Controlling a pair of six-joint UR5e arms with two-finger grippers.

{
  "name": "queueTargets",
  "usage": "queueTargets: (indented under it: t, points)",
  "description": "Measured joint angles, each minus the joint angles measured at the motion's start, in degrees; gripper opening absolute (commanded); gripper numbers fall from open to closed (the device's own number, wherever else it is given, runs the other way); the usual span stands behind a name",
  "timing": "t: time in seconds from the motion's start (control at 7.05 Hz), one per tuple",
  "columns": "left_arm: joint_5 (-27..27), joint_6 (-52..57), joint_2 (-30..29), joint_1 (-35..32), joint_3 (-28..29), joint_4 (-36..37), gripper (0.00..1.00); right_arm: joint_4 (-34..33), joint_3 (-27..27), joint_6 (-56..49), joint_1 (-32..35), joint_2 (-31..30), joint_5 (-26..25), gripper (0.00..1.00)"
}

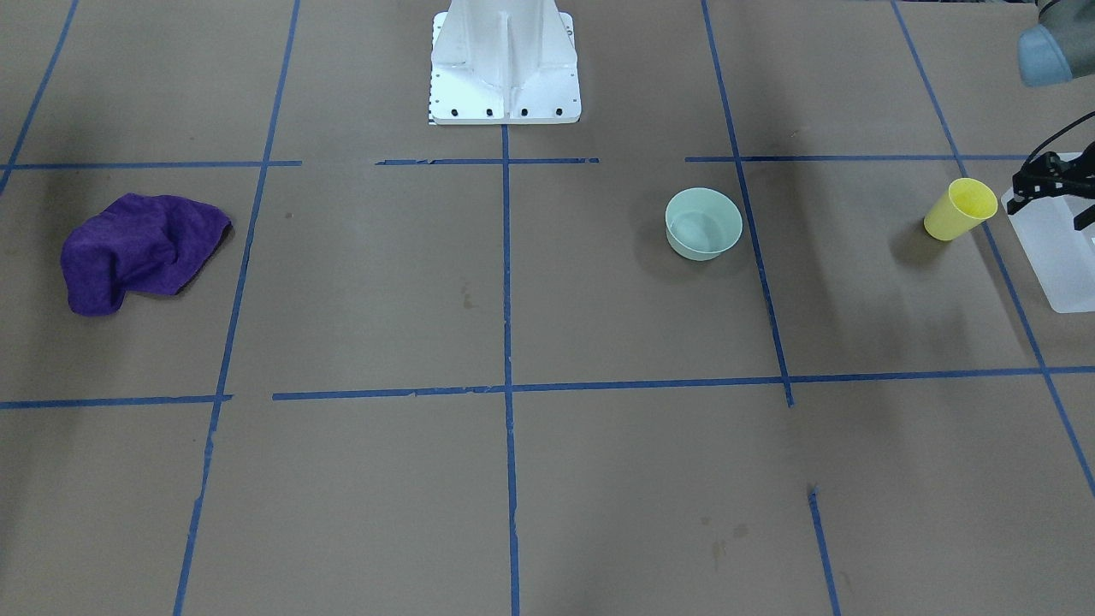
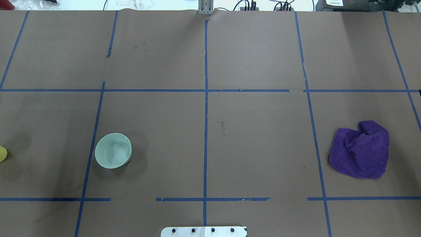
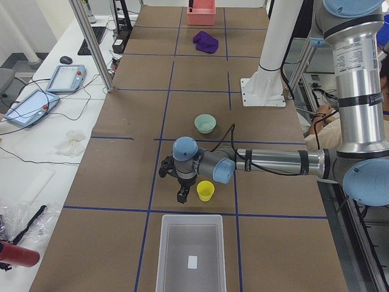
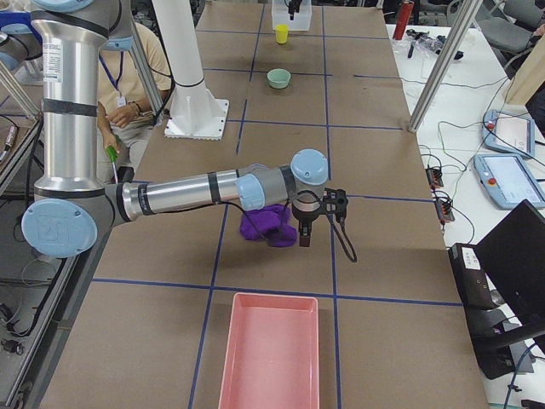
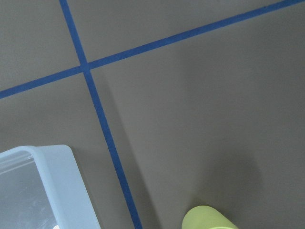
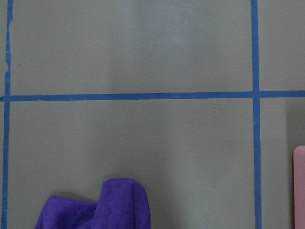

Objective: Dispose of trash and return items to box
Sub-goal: 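Reach the left gripper down and grasp the yellow cup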

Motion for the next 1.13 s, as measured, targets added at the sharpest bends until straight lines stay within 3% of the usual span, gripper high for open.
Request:
queueTargets:
  t: [0.99,1.13]
  points:
    - [0.07,0.18,5.27,6.51,0.56,-6.59,1.0,1.75,-0.19,0.14,-1.11,-0.78,0.13,1.0]
    - [0.11,0.13,5.34,7.36,0.89,-6.75,0.86,1.74,-0.21,0.12,-1.14,-0.8,0.17,1.0]
